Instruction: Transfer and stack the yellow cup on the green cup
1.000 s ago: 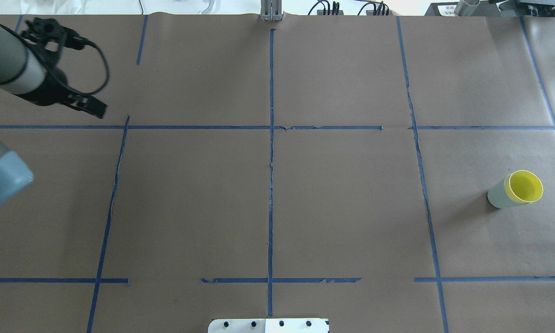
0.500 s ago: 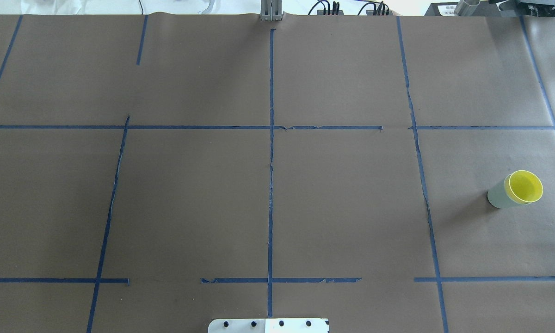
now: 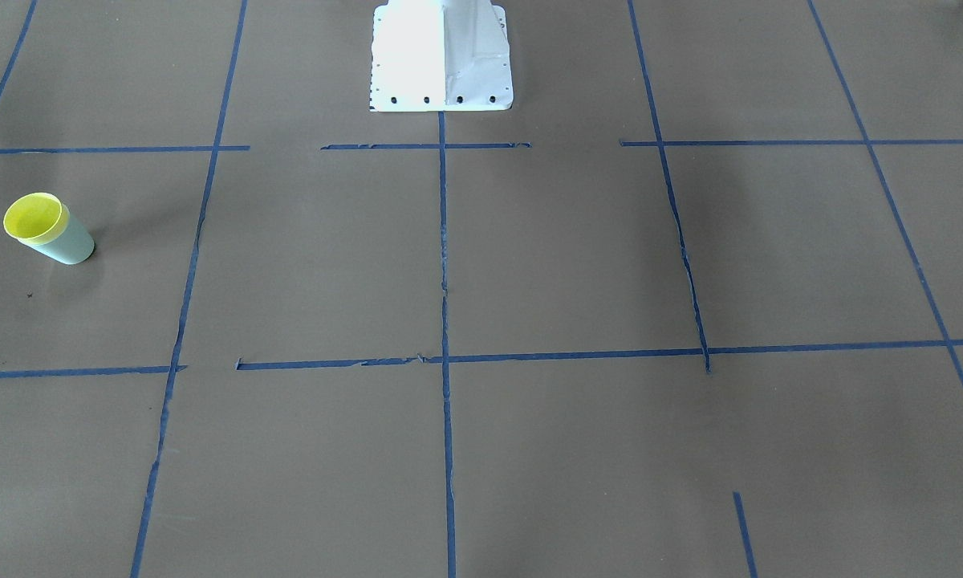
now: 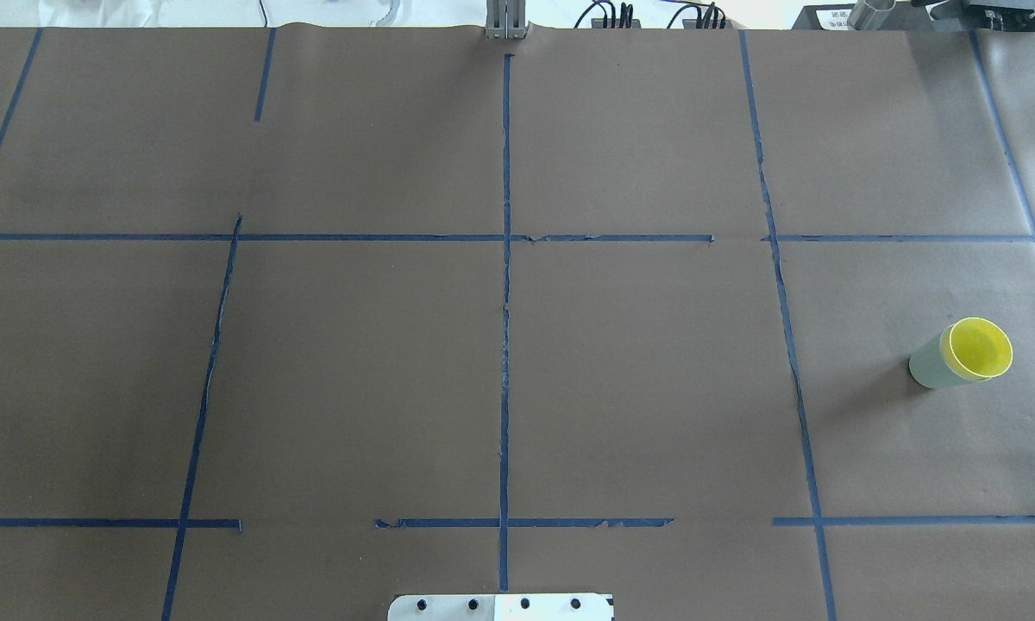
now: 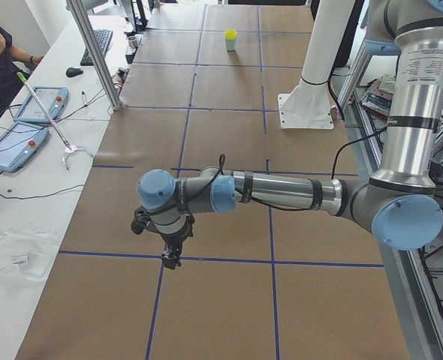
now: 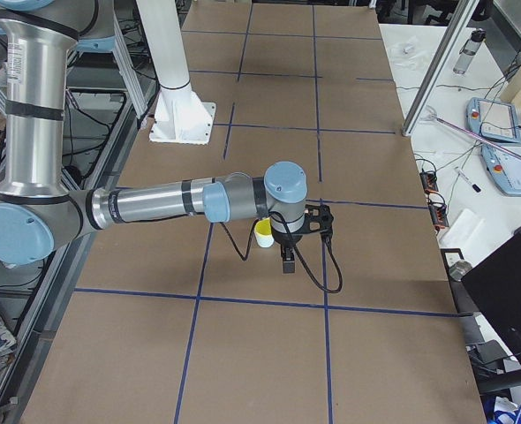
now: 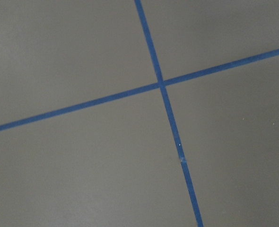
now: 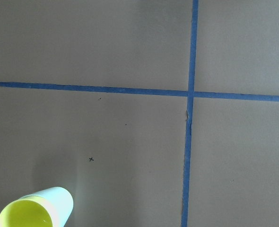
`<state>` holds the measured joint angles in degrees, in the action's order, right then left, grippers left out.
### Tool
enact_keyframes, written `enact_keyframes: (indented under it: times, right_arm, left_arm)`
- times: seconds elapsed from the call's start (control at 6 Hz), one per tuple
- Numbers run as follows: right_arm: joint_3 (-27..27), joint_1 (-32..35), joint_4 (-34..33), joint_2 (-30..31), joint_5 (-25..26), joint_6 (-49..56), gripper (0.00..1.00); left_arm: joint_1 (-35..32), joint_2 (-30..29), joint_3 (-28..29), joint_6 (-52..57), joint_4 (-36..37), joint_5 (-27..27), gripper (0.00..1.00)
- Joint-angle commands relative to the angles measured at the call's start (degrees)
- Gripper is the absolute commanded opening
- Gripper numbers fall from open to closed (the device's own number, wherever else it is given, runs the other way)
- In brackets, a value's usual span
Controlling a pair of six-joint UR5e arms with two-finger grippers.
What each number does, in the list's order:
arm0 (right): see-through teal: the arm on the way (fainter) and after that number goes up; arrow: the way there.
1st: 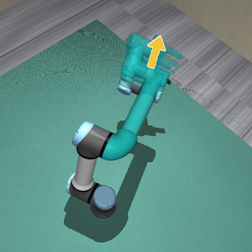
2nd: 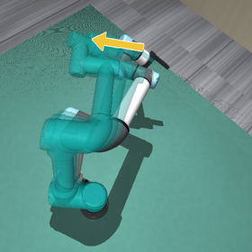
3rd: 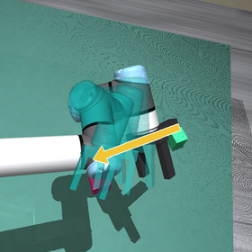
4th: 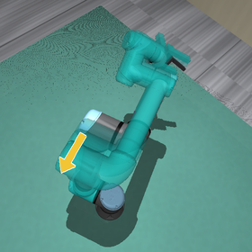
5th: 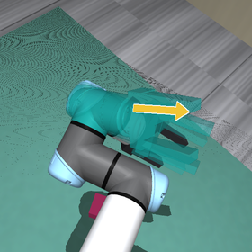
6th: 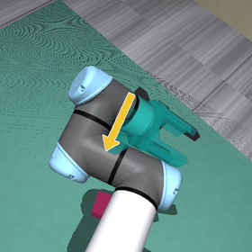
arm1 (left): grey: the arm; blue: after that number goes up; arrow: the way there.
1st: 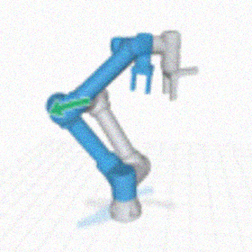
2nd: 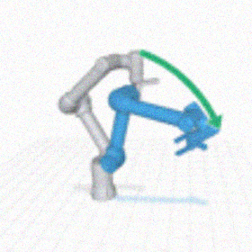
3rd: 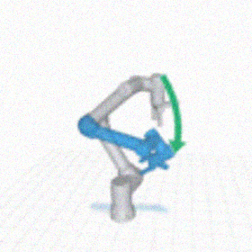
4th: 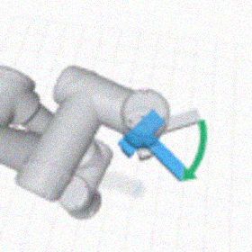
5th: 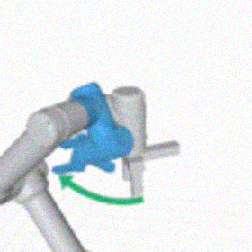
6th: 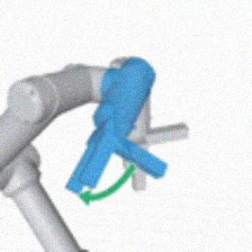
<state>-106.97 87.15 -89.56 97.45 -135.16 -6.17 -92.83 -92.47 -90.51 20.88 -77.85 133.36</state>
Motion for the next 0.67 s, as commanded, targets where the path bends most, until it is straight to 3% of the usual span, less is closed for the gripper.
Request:
enact_keyframes:
  times: [0.0,0.17,0.5]
  right_arm:
    - [0.7,-0.1,0.3,0.5,-0.1,-0.5,1.0]
    - [0.5,0.0,0.5,0.6,-0.4,-0.4,1.0]
    - [0.7,0.0,0.4,0.6,-0.5,-0.2,1.0]
  left_arm:
    - [-0.4,0.5,-6.7,-0.4,11.7,0.5,1.0]
    - [-0.7,2.0,-10.8,0.0,15.1,0.4,1.0]
    - [-0.6,4.7,-11.7,-0.1,11.9,0.7,1.0]
